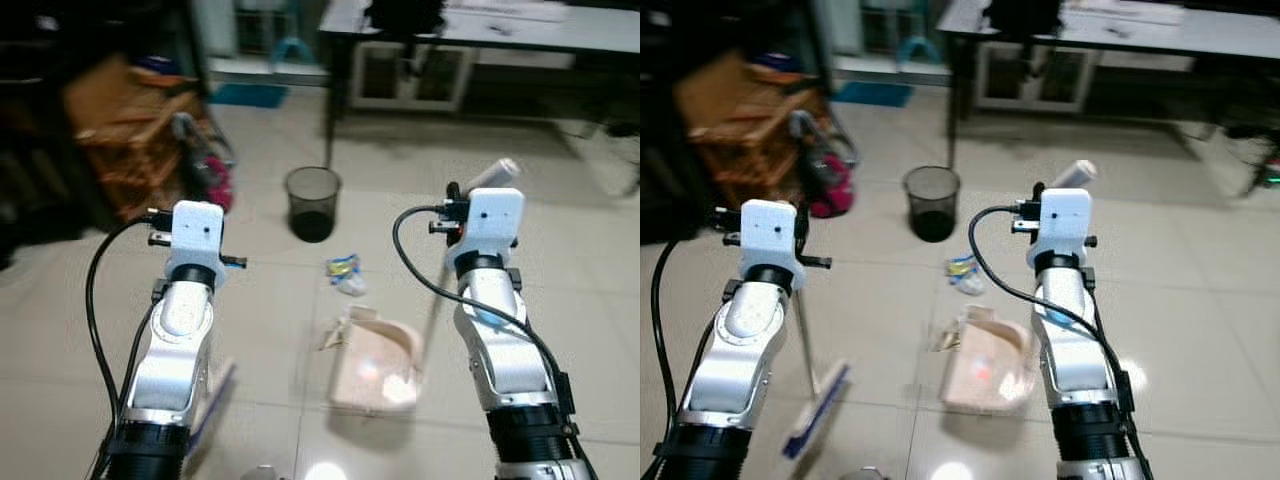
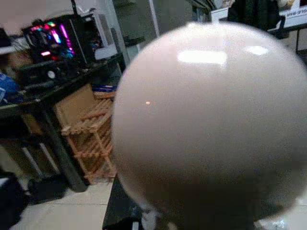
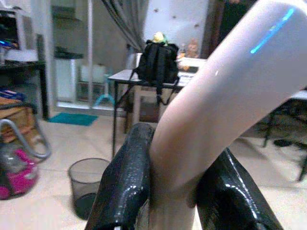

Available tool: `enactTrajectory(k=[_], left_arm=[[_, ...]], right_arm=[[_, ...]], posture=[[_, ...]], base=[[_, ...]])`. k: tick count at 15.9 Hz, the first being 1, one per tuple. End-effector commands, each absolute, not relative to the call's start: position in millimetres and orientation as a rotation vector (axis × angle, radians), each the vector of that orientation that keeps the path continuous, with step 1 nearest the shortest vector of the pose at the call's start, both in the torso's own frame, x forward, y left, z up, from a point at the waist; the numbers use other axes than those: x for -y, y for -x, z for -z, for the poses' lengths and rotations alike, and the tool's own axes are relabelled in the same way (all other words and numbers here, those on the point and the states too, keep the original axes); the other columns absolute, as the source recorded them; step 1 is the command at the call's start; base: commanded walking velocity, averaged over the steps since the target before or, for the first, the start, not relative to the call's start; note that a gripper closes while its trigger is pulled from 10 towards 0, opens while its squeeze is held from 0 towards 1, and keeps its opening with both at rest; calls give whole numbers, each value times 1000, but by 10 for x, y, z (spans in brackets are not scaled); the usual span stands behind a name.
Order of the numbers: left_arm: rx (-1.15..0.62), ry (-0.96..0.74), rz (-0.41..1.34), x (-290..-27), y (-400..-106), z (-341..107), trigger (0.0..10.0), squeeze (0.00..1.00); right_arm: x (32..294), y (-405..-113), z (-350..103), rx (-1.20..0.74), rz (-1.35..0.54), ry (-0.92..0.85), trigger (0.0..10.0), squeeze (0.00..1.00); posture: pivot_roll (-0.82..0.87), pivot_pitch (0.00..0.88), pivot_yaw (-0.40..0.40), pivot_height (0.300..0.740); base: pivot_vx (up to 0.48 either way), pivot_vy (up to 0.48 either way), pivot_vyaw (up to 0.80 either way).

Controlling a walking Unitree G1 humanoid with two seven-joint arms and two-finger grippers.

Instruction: Sweep floor

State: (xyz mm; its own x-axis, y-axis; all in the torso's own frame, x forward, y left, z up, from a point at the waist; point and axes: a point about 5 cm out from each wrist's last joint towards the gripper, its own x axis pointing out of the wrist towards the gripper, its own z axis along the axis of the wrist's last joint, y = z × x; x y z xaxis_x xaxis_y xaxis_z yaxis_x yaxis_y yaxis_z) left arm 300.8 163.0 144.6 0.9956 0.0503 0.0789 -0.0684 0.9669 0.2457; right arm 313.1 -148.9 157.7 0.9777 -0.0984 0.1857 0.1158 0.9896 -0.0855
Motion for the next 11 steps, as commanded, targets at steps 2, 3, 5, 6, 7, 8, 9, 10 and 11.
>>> enactTrajectory(k=[2,3,5,6,7,8,9,10,11], left_arm=[[101,-237,-46,-1551,-3039,-1515,10000,0],[100,-235,-50,-1559,-3041,-1515,10000,0],[100,-234,-53,-1565,-3043,-1517,10000,0],[100,-233,-55,-1566,-3042,-1517,10000,0],[99,-232,-56,-1566,-3042,-1517,10000,0],[65,-168,-59,-1573,-3050,-1489,10000,0],[59,-144,-56,-1576,-3053,-1483,10000,0],[78,-169,-61,-1593,-3054,-1506,10000,0],[100,-186,-58,-1593,-3045,-1528,10000,0]], right_arm=[[1587,-3142,-1642,204,140,115,10000,0],[1583,-3139,-1639,202,138,116,10000,0],[1577,-3141,-1637,200,136,117,10000,0],[1575,-3141,-1635,199,135,117,10000,0],[1575,-3141,-1635,199,134,116,10000,0],[1572,-3140,-1633,197,131,116,10000,0],[1571,-3140,-1632,197,130,116,10000,0],[1567,-3138,-1629,195,128,117,10000,0],[1564,-3136,-1625,194,127,117,10000,0]], posture=[[-28,26,5,740],[-28,27,5,740],[-28,29,3,740],[-28,28,3,740],[-28,28,3,740],[-28,28,3,740],[-28,28,3,740],[-26,24,0,740],[-26,24,0,740]], base=[[0,-480,0],[0,-480,0],[0,-398,0],[0,-394,0],[0,-394,0],[0,0,0],[0,480,0],[0,480,0],[0,0,0]])
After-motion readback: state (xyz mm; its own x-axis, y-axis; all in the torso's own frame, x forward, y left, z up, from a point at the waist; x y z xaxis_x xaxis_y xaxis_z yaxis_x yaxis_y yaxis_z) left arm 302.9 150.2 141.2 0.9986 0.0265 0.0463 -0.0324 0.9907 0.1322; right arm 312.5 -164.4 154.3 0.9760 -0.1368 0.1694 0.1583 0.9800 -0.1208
